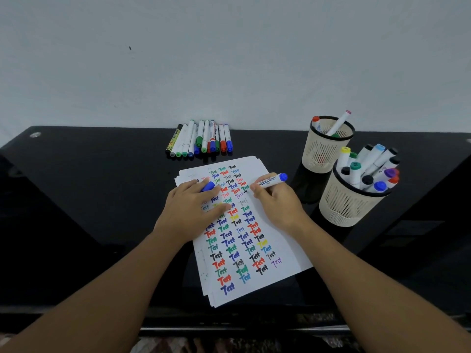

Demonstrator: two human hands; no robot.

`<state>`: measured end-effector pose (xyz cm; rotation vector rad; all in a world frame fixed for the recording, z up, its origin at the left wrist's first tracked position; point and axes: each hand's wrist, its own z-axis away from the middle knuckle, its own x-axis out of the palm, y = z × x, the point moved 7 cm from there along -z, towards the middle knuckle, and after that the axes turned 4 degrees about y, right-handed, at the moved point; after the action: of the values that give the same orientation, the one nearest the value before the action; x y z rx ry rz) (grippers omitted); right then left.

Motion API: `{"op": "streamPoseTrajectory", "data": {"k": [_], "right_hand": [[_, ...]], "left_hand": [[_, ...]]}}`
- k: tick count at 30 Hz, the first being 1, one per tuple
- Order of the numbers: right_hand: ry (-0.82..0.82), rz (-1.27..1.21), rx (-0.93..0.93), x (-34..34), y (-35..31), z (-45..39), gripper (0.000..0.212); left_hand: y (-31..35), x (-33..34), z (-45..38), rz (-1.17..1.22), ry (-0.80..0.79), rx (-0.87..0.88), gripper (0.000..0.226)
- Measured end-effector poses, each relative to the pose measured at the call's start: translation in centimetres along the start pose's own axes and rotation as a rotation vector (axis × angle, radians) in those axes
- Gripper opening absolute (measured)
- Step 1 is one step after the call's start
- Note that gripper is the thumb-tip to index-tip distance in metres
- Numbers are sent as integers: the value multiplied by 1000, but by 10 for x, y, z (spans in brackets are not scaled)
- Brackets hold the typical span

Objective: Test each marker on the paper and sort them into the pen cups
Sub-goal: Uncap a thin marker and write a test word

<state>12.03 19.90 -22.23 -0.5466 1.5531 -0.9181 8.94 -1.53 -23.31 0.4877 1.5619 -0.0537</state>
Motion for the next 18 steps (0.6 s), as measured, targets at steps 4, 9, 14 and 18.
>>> {"op": "streamPoseTrajectory", "data": {"k": [4, 9, 14, 18], "right_hand": [[-8, 0, -3, -2, -1, 2, 36], [10, -44, 2, -4, 1, 3, 35], [15, -44, 17, -4, 2, 3, 36], [21, -14, 29, -3, 1, 3, 37]], "left_hand": [[-1, 0, 0, 22, 17, 1, 89], [-2, 0, -1, 18, 21, 2, 81], [-2, 0, -1, 17, 22, 2, 83], [-2, 1, 0, 16, 18, 5, 87]]}}
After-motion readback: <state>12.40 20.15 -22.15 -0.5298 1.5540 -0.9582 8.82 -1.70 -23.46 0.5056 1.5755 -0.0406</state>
